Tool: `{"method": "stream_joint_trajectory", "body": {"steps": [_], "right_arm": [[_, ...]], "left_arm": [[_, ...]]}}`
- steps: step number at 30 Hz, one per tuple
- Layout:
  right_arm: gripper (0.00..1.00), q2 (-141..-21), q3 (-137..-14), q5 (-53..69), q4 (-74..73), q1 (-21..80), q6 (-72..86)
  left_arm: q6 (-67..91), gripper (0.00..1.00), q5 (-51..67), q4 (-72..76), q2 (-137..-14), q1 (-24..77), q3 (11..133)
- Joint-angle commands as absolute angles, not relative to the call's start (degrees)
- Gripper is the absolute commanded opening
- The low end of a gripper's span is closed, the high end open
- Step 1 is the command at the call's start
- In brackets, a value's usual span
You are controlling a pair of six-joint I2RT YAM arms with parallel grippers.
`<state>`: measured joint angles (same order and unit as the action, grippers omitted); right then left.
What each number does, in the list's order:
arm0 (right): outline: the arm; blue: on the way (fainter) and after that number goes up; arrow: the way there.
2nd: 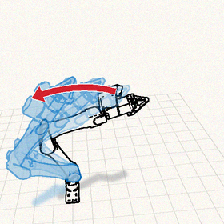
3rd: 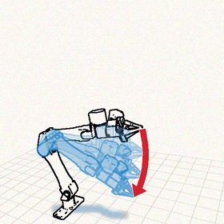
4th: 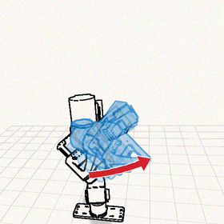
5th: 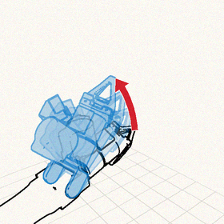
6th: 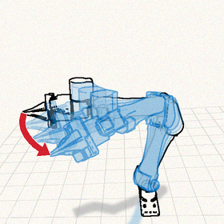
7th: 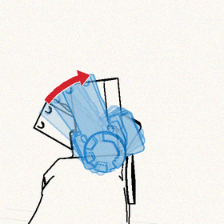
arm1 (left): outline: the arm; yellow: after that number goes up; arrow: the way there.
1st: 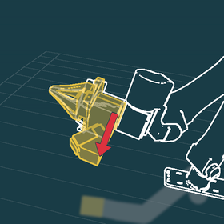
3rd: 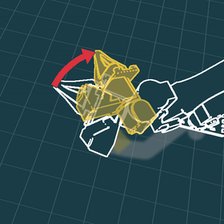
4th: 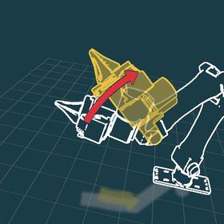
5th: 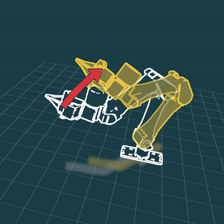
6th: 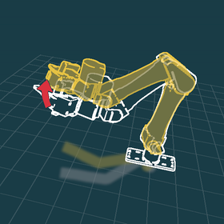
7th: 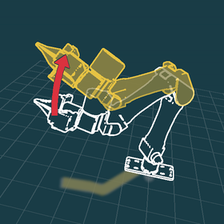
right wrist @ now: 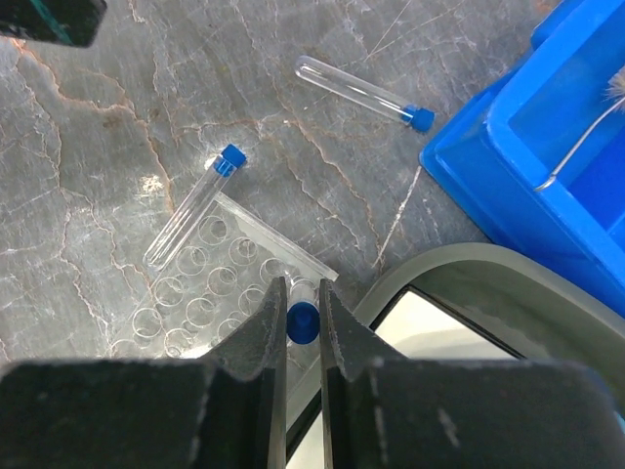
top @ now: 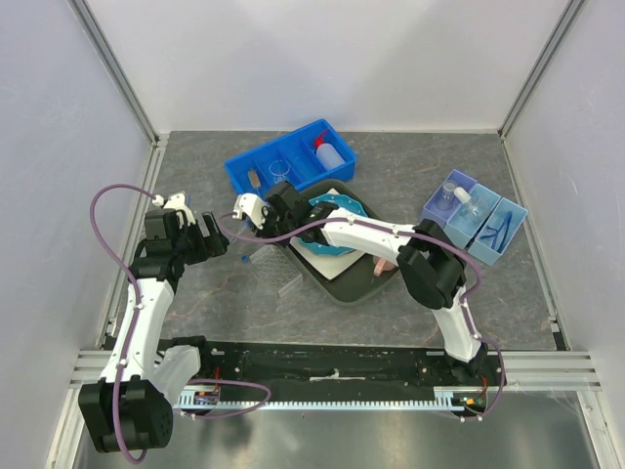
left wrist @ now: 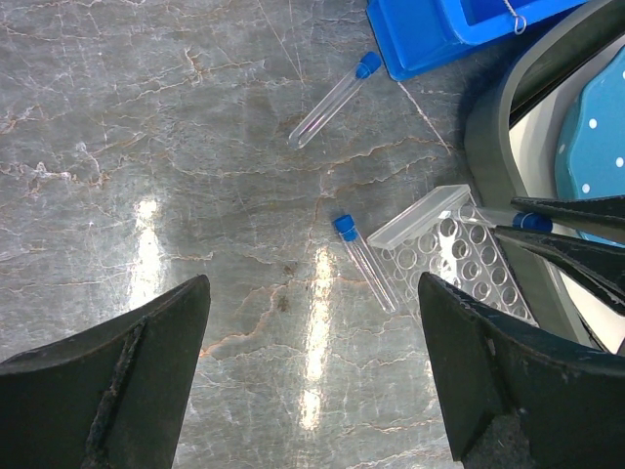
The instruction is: Organize the chemistry lab equipment
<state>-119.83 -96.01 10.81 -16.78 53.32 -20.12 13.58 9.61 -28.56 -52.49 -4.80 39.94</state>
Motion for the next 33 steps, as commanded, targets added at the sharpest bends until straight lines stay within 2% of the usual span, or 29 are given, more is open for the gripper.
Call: {"method": "stream_joint_trajectory", "body": {"steps": [1, 11, 17, 23, 26, 33], "right_arm": [[0.16, -121.72, -95.8, 13.09, -15.38, 53.09, -18.02], [0.24, -120.68, -95.63, 14.68, -15.56, 52.12, -17.14], [0.36, -116.29, -94.92, 15.91, -15.91, 51.77, -17.49], [0.52, -110.93, -96.06, 19.85, -17.66, 51.59, -17.84], [0.55, -107.94, -96.24, 21.44, -19.24, 51.68, -19.07], [0.8, -100.56, -94.67, 24.25, -25.48, 49.84, -25.13]], "left_arm": [[11.43, 0.93, 10.72, -26.28, -52.03, -5.1, 40.69], [11.43, 0.93, 10.72, -26.19, -52.03, -5.1, 40.69], [11.43, 0.93, 10.99, -26.19, -52.47, -5.1, 40.61], [11.86, 0.93, 11.51, -26.19, -53.17, -5.1, 40.43], [12.83, 0.93, 12.57, -26.37, -54.92, -5.1, 40.6], [18.72, 0.92, 15.46, -25.14, -58.61, -5.1, 41.04]]}}
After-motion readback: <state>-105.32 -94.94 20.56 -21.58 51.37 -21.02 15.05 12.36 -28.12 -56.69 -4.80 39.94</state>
